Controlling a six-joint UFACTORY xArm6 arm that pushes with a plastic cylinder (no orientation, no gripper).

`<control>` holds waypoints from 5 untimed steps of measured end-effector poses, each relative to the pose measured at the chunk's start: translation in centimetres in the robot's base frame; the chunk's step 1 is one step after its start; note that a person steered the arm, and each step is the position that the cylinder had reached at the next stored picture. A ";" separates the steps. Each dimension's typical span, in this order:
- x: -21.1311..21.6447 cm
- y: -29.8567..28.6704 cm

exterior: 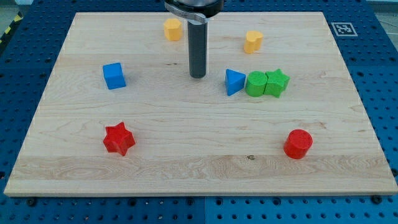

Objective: Move the arm on top of the blue cube

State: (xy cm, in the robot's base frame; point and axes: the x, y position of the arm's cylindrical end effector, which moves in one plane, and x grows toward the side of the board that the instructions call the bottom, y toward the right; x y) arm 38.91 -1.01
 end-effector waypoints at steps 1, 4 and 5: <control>0.0 -0.1; 0.0 -0.7; -0.1 -2.1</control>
State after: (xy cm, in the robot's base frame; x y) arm 38.77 -3.09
